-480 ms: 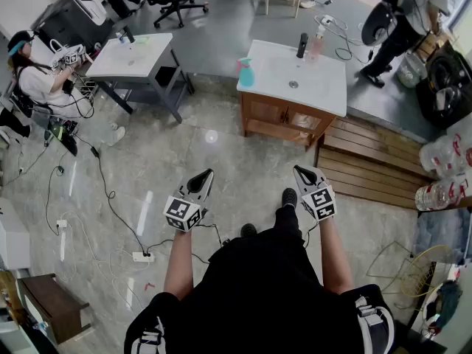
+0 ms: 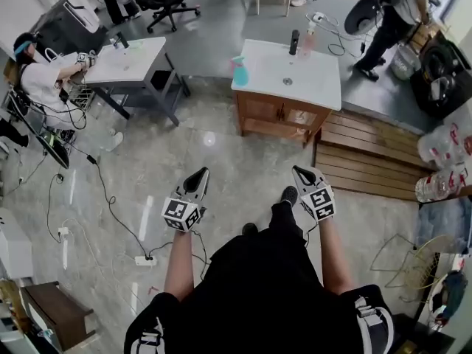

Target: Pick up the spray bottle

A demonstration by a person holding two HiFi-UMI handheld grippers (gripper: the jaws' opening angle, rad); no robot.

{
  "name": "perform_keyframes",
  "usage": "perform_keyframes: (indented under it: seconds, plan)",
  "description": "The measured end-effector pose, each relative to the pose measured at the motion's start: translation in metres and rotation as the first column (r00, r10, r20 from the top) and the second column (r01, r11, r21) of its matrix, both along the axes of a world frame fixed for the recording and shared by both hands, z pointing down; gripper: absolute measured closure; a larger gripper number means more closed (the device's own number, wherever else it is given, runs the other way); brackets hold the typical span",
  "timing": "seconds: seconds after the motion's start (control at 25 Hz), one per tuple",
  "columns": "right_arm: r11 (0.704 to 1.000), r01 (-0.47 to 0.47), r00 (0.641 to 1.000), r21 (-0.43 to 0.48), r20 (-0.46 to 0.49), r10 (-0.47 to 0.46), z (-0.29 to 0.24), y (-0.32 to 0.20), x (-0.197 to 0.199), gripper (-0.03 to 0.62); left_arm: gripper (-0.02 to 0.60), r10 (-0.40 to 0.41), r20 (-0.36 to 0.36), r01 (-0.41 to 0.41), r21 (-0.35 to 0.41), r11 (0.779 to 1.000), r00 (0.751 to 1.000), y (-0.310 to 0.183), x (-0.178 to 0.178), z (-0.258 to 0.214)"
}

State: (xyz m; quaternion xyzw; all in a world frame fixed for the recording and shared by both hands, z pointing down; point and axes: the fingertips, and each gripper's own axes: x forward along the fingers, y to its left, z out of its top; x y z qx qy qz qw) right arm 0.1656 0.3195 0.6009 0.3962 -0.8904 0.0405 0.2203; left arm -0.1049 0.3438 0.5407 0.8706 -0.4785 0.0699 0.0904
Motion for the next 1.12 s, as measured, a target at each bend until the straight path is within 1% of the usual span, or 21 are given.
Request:
perform_keyframes:
  seconds: [0.12,0.2,0.24,0.28,0.32,0.36,0.4,0.44,0.48,0.64,0.88,1.0,1.12]
  plan:
    - [1.0,-0.004,1.0,0.004,0.016,0.004,-0.002,0.004,-0.002,0.579,0.551,0.004,-0.001,-0.004,-0.007,1.0,1.0,0.004,0.0,-0.001]
    - [0.999,-0.024,0.999,0.041,0.041,0.022,-0.011,0.002,-0.003,0.564,0.551,0.008,-0.011,-0.009,-0.012,1.0,1.0,0.005,0.0,-0.001]
    - [0.997,-0.038,0.998,0.065,0.042,0.035,-0.015,0.0,-0.003,0.51,0.551,0.008,-0.021,-0.009,-0.014,1.0,1.0,0.004,0.0,-0.001]
    - [0.995,-0.05,0.998,0.086,0.034,0.047,-0.017,-0.001,-0.002,0.423,0.551,0.006,-0.034,-0.007,-0.014,1.0,0.999,0.003,0.0,-0.002]
    - [0.993,-0.058,0.998,0.103,0.026,0.056,-0.019,-0.002,-0.001,0.312,0.551,0.003,-0.043,-0.003,-0.012,1.0,0.999,0.002,0.0,-0.003]
    - [0.991,-0.063,0.998,0.117,0.023,0.061,-0.02,-0.002,-0.002,0.236,0.551,-0.001,-0.048,0.0,-0.009,1.0,0.999,0.001,-0.001,-0.004]
    - [0.99,-0.068,0.998,0.126,0.027,0.065,-0.021,-0.003,-0.002,0.215,0.551,-0.003,-0.05,0.003,-0.006,1.0,0.999,0.001,-0.001,-0.005]
    - [0.988,-0.073,0.997,0.133,0.033,0.069,-0.022,-0.004,-0.001,0.156,0.551,-0.005,-0.051,0.005,-0.004,1.0,0.999,0.0,-0.002,-0.005]
    - [0.987,-0.078,0.997,0.138,0.039,0.073,-0.023,-0.006,0.0,0.129,0.551,-0.006,-0.051,0.006,-0.002,1.0,0.999,-0.001,-0.001,-0.005]
    - [0.983,-0.094,0.995,0.158,0.051,0.087,-0.026,-0.018,0.012,0.074,0.551,-0.014,-0.05,0.014,0.004,1.0,0.999,-0.006,0.004,-0.008]
    - [0.974,-0.116,0.991,0.195,0.089,0.1,-0.039,-0.031,0.013,-0.006,0.551,-0.012,-0.035,0.012,0.002,1.0,0.999,-0.012,0.002,-0.012]
    - [0.97,-0.127,0.99,0.208,0.093,0.109,-0.038,-0.033,0.016,-0.006,0.551,-0.01,-0.028,0.01,0.0,1.0,1.0,-0.015,0.005,-0.009]
    - [0.972,-0.128,0.989,0.198,0.095,0.111,-0.033,-0.034,0.02,-0.006,0.551,0.0,-0.023,0.0,-0.002,1.0,1.0,-0.016,0.011,-0.008]
